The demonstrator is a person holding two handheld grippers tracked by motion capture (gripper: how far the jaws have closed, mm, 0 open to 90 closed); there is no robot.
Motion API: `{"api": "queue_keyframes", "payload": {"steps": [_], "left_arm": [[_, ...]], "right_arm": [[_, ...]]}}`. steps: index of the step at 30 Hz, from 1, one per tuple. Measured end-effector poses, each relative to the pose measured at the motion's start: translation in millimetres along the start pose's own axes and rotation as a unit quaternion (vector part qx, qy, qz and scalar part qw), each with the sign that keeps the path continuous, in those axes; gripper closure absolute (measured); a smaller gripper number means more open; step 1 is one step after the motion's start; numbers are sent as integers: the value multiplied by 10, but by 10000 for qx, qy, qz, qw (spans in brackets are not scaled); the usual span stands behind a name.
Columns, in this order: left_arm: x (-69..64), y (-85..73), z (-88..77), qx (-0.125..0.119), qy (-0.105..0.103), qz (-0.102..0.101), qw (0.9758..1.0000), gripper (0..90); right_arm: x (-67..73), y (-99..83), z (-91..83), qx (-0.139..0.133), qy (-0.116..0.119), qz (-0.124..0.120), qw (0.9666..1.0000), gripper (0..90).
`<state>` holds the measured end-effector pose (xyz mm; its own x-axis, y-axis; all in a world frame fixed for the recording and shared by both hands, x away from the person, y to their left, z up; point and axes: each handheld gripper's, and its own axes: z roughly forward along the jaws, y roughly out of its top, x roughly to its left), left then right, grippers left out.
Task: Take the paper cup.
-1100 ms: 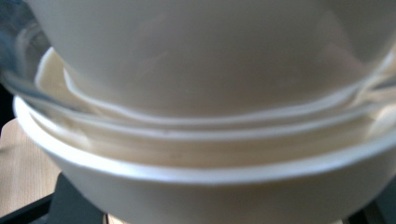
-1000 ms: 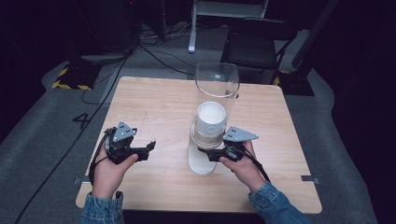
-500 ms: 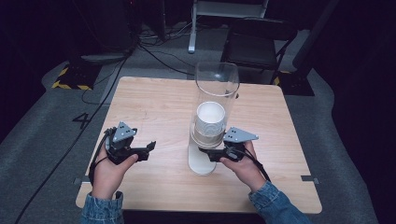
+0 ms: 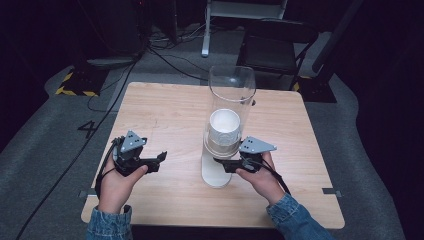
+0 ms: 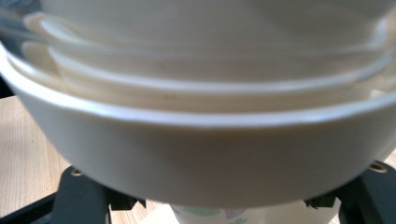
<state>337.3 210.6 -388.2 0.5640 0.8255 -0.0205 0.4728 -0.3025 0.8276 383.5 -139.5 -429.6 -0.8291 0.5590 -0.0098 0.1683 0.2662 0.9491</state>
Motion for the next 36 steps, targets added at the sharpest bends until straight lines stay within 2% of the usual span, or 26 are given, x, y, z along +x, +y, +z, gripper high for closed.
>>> {"api": "queue_keyframes", "payload": {"steps": [5, 6, 7, 14, 18, 19, 21, 23, 28, 32, 36], "left_arm": [[-6, -1, 9, 13, -18, -21, 10000, 183], [-6, -1, 11, 10, -15, -14, 10000, 183], [-6, -1, 11, 11, -20, -12, 10000, 183], [-4, -7, 12, -17, -26, -55, 10000, 183], [-1, -7, 9, -22, -47, -52, 10000, 183], [-1, -7, 9, -24, -48, -52, 10000, 183], [-1, -6, 8, -20, -57, -50, 10000, 183], [1, -1, 1, -45, -45, -45, 10000, 183], [14, -2, -1, -47, -51, -45, 10000, 183], [14, -12, 1, -27, -63, -89, 9999, 183], [13, -7, 0, -32, -65, -49, 10000, 183]], "right_arm": [[7, -10, -2, 19, 31, 168, 9999, 308], [7, -17, 4, 33, 95, 318, 9994, 308], [10, -22, 11, 26, 106, 350, 9993, 309], [18, -35, 16, -1, 112, 337, 9994, 308], [-6, -51, 31, -66, 130, 187, 9997, 308], [-10, -55, 34, -8, 103, 113, 9999, 313], [-26, -112, 78, 337, 65, -64, 9994, 338], [-49, -269, 126, 394, 62, 42, 9992, 346], [-47, -274, 110, 405, 86, 24, 9991, 328], [-47, -305, 109, 536, 106, 99, 9985, 323], [-53, -323, 109, 598, 131, 103, 9981, 324]]}}
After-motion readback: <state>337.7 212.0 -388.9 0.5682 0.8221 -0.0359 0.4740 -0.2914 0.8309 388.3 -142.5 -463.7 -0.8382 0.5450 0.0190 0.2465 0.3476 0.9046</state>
